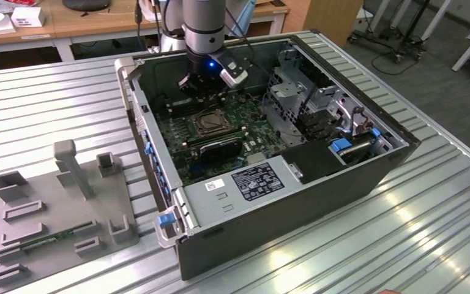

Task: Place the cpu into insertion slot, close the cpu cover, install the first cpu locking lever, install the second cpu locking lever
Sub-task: 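Install the first cpu locking lever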

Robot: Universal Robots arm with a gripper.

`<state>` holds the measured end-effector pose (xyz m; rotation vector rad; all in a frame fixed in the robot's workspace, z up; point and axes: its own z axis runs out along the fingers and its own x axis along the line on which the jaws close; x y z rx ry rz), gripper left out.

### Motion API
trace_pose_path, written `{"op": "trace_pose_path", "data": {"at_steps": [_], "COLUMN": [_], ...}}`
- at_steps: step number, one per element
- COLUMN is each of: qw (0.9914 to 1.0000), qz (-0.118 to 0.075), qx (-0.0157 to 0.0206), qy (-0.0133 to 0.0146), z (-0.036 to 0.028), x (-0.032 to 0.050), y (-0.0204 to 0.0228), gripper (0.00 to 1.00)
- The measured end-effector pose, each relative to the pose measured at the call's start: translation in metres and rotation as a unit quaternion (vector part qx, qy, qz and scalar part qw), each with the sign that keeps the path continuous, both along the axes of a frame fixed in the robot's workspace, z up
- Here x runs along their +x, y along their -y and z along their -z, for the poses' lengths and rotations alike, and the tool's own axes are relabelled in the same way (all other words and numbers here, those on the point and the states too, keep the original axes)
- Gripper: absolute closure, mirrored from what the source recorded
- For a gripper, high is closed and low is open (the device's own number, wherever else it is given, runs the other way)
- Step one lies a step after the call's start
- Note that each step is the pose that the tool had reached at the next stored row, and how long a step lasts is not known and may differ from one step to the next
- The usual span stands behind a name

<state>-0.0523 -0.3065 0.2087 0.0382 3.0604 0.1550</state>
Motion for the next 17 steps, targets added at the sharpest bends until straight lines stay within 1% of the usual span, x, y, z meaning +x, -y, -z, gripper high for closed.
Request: {"op": "trace_pose_path", "data": {"at_steps": [17], "qw": [1.00000], "qz": [0.000], "qx": [-0.0001], "qy": [-0.0001], "z": [0.0083], "x": [0.0000], "y": [0.0039], "gripper": [0.89]}}
